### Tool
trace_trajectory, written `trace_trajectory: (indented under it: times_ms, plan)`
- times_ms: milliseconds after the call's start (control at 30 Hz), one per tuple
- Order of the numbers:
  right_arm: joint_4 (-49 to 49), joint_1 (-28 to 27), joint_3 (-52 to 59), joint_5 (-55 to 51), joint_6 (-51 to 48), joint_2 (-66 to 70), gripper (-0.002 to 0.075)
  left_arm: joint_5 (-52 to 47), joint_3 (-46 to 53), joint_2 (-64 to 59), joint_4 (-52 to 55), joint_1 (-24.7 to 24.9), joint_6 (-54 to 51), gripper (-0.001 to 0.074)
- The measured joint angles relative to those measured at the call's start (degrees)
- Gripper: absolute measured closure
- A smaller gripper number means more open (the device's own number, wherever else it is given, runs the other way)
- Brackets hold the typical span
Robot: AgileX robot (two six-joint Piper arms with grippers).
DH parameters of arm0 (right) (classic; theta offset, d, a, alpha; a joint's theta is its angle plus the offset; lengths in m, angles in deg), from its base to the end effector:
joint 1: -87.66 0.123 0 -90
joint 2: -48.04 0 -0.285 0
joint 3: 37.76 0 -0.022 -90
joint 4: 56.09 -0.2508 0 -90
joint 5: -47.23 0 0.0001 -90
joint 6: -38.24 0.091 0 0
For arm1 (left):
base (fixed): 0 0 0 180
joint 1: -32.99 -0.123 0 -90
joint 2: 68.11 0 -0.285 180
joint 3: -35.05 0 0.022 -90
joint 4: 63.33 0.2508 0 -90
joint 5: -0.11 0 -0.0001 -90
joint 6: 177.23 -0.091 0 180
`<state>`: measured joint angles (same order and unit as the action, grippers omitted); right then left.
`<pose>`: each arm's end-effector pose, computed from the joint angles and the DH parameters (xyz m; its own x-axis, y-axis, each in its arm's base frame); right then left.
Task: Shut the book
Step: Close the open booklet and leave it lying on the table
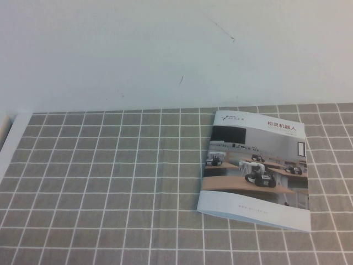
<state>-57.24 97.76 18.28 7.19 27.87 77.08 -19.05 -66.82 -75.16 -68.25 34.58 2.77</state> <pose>0.0719 0.0140 0.2524 -0.5279 -0.2615 -0.8080 -0.2766 0.9525 -0.1275 0.0533 -0.0040 0.1785 -0.2501 -0.0741 -0.9654 0.0348 0.9957 -0.0855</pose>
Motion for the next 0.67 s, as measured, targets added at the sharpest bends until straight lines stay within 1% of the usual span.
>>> trace_trajectory:
  times_ms: [67, 167, 400, 467, 500, 667]
  plan:
    - [0.3, 0.0, 0.8, 1.3, -0.8, -3.2, 0.0729, 0.0, 0.0, 0.0, 0.0, 0.0, 0.0, 0.0737]
    - [1.8, -0.5, 4.3, 6.1, -2.3, -8.4, 0.0729, 0.0, 0.0, 0.0, -0.1, 0.0, 0.0, 0.0737]
    - [2.9, -3.9, 19.5, 22.6, -2.8, -19.8, 0.0729, 0.0, 0.0, 0.0, -0.2, 0.0, 0.0, 0.0737]
    - [3.0, -4.0, 22.0, 23.7, -2.8, -21.3, 0.0729, 0.0, 0.0, 0.0, -0.2, 0.0, 0.0, 0.0737]
    - [3.0, -4.1, 22.4, 22.4, -2.9, -21.7, 0.0729, 0.0, 0.0, 0.0, -0.2, 0.0, 0.0, 0.0737]
    - [3.2, -4.1, 22.4, 20.2, -2.9, -21.9, 0.0729, 0.0, 0.0, 0.0, -0.4, 0.0, 0.0, 0.0737]
